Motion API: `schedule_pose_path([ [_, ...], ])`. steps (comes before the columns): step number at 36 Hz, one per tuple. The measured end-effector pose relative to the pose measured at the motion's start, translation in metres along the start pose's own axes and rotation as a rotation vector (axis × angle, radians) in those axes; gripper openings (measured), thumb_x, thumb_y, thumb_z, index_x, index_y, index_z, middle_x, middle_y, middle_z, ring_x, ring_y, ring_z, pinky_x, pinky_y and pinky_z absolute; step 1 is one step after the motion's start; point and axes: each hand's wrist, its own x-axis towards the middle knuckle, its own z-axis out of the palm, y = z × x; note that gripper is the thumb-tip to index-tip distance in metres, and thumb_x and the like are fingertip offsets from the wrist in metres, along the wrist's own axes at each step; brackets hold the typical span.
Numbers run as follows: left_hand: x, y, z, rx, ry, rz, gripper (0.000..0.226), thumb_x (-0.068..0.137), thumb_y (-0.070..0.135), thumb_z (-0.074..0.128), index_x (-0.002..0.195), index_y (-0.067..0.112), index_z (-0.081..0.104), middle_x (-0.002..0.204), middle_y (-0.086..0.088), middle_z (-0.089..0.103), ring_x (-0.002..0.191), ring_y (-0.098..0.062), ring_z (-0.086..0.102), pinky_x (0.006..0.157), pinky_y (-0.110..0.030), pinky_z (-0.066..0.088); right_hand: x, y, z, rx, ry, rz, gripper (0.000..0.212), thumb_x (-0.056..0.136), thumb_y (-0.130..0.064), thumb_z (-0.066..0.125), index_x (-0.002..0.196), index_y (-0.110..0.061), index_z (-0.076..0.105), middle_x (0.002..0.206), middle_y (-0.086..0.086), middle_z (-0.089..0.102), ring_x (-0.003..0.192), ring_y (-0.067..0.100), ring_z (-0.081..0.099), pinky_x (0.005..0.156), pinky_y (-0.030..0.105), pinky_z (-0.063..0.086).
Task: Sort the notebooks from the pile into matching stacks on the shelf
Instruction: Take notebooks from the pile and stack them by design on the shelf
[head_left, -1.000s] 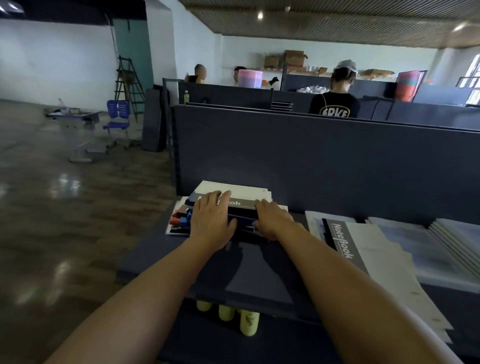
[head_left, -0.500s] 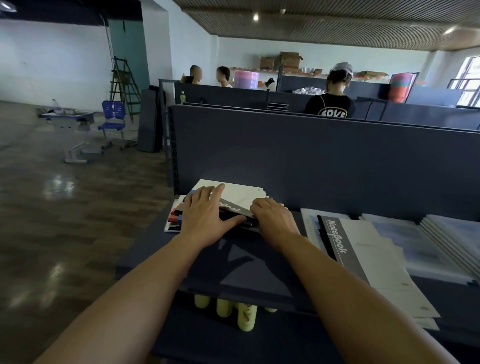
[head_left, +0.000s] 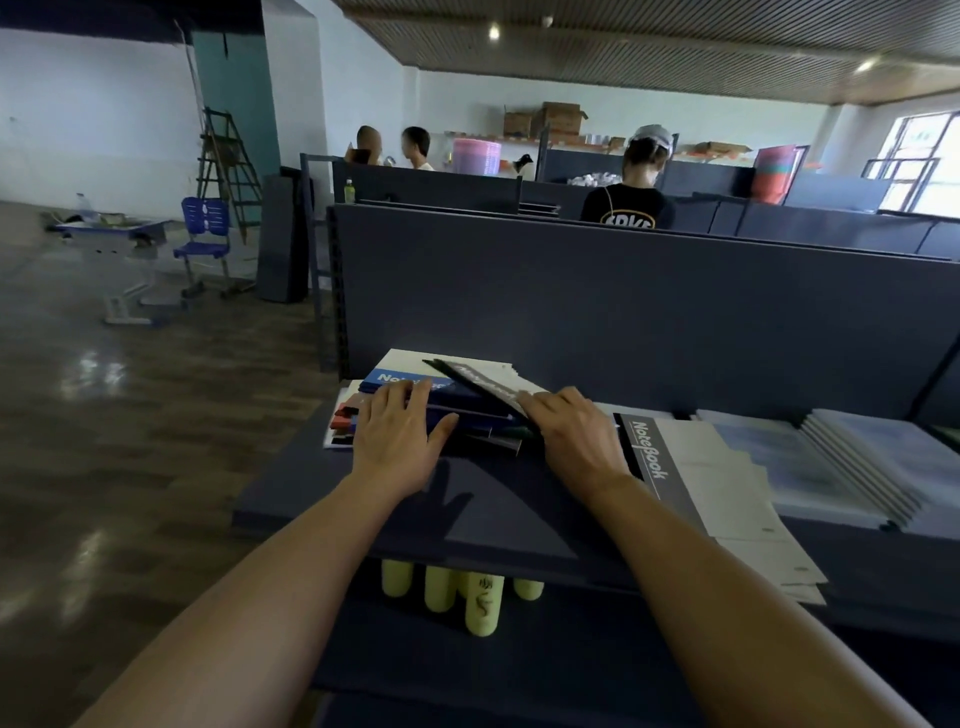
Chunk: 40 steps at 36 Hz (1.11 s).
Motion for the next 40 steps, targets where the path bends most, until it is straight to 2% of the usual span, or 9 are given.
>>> schedule_pose_path([
  [5, -0.001, 0.019, 0.0, -0.032, -0.017, 0.052, 0.062, 0.098, 0.055, 0.027, 0.149, 0.02, 0.023, 0.15, -0.008, 0.033, 0.14, -0.027, 0.024, 0.116, -0.04, 0.018, -0.021, 0.02, -0.019, -0.103, 0.079, 0.014, 0.038, 0.075, -0.006, 0.045, 0.105, -0.005, 0.069, 0.088, 0.008, 0.07, 0.068, 0.027, 0.059, 0.054, 0.032, 0.049],
  [9, -0.001, 0.04, 0.001, -0.086, -0.027, 0.093, 0.061, 0.099, 0.053, 0.028, 0.15, 0.02, 0.022, 0.152, -0.007, 0.03, 0.142, -0.026, 0.022, 0.118, -0.041, 0.015, -0.04, 0.045, -0.036, -0.248, 0.01, 0.065, 0.042, 0.055, -0.003, 0.082, 0.096, -0.006, 0.071, 0.082, 0.008, 0.069, 0.067, 0.027, 0.06, 0.053, 0.03, 0.047],
  [12, -0.003, 0.058, 0.002, -0.106, -0.037, 0.124, 0.06, 0.1, 0.052, 0.029, 0.15, 0.02, 0.022, 0.152, -0.007, 0.029, 0.142, -0.026, 0.022, 0.118, -0.041, 0.014, -0.057, 0.062, -0.046, -0.319, 0.027, 0.117, 0.039, 0.045, 0.002, 0.085, 0.08, -0.006, 0.071, 0.067, 0.008, 0.065, 0.06, 0.027, 0.059, 0.049, 0.029, 0.047],
  [14, -0.004, 0.07, 0.005, -0.112, -0.038, 0.151, 0.059, 0.099, 0.051, 0.031, 0.149, 0.019, 0.024, 0.15, -0.007, 0.032, 0.141, -0.027, 0.024, 0.117, -0.041, 0.017, -0.068, 0.065, -0.057, -0.359, -0.075, 0.157, 0.04, 0.045, 0.002, 0.085, 0.081, -0.008, 0.071, 0.068, 0.008, 0.065, 0.064, 0.025, 0.062, 0.05, 0.028, 0.048],
  [19, -0.006, 0.094, 0.013, -0.138, -0.054, 0.215, 0.058, 0.099, 0.049, 0.034, 0.148, 0.018, 0.027, 0.148, -0.007, 0.034, 0.139, -0.026, 0.026, 0.115, -0.04, 0.019, -0.1, 0.067, -0.055, -0.175, -0.623, 0.356, 0.036, 0.087, -0.013, 0.059, 0.123, -0.018, 0.056, 0.121, 0.005, 0.059, 0.111, 0.023, 0.056, 0.082, 0.032, 0.047],
  [23, -0.004, 0.105, 0.015, -0.151, -0.059, 0.239, 0.058, 0.1, 0.05, 0.032, 0.148, 0.018, 0.027, 0.15, -0.007, 0.032, 0.14, -0.027, 0.024, 0.116, -0.04, 0.018, -0.11, 0.074, -0.059, 0.093, -0.699, 0.462, 0.052, 0.084, -0.038, 0.066, 0.132, -0.022, 0.054, 0.127, 0.004, 0.053, 0.114, 0.024, 0.053, 0.088, 0.031, 0.042],
  [29, -0.003, 0.108, 0.017, -0.142, -0.052, 0.243, 0.058, 0.1, 0.05, 0.03, 0.148, 0.019, 0.026, 0.15, -0.005, 0.033, 0.14, -0.025, 0.025, 0.115, -0.04, 0.018, -0.102, 0.093, -0.062, 0.188, -0.414, 0.604, 0.037, 0.095, -0.021, 0.051, 0.131, -0.028, 0.055, 0.123, 0.004, 0.059, 0.105, 0.025, 0.058, 0.081, 0.035, 0.049],
  [35, 0.002, 0.093, 0.018, -0.118, -0.055, 0.208, 0.058, 0.099, 0.051, 0.032, 0.148, 0.02, 0.027, 0.149, -0.007, 0.034, 0.139, -0.026, 0.026, 0.116, -0.041, 0.021, -0.098, 0.091, -0.055, -0.022, -0.871, 0.475, 0.077, 0.08, -0.075, 0.046, 0.138, -0.025, 0.045, 0.136, 0.003, 0.048, 0.122, 0.024, 0.048, 0.097, 0.039, 0.039],
  [40, 0.009, 0.07, 0.012, -0.063, -0.048, 0.151, 0.058, 0.1, 0.05, 0.032, 0.149, 0.02, 0.024, 0.151, -0.006, 0.031, 0.141, -0.026, 0.023, 0.116, -0.041, 0.018, -0.061, 0.067, -0.034, -0.125, -0.672, 0.426, 0.071, 0.09, -0.071, 0.028, 0.124, -0.016, 0.057, 0.131, 0.01, 0.053, 0.118, 0.028, 0.047, 0.095, 0.04, 0.036],
])
